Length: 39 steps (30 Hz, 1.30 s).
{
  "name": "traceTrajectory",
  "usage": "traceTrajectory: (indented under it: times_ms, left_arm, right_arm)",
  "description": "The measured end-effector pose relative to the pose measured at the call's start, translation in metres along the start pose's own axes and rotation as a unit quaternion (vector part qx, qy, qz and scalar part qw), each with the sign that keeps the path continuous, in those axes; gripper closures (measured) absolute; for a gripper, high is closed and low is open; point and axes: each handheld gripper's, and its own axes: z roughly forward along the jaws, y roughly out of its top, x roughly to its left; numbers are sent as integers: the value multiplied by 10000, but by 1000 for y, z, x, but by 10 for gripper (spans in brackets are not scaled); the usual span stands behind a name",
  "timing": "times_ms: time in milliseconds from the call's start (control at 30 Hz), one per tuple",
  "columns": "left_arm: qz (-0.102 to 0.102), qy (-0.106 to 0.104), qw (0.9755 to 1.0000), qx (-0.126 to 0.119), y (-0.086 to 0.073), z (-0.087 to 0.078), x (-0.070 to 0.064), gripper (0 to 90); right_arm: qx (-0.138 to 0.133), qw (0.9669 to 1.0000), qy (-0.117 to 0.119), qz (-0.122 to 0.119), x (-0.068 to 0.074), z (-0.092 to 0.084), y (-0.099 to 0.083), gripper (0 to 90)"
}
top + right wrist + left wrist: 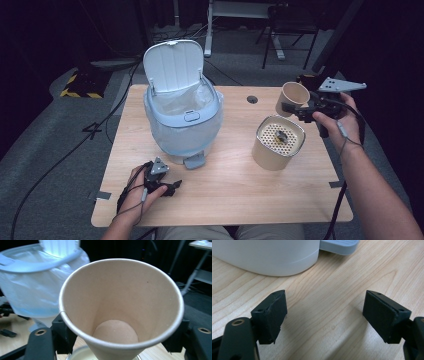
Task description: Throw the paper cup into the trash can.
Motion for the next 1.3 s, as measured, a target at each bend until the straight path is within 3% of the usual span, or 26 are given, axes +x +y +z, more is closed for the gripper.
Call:
traceTrajectory:
  times_ms: [433,700,867,1167,1300]
  left_arm:
    - [20,77,10000,32,-1,-1,-1,197]
    - [19,79,10000,31,-1,-1,-1,197]
    - [-1,86,10000,4,0,1,-1,197]
    - [44,96,9999,33,2,2,0,197]
    - [45,71,10000,36,2,2,1,197]
  right_arm:
    - [-109,9977,542,-388,35,57,61,281]
    - [-236,9963,670,-476,49,91,89,277]
    - [-258,9951,764,-565,62,109,101,276]
    - [-347,9928,1043,-467,85,148,113,275]
    - [-388,9931,1038,-393,90,160,116,275]
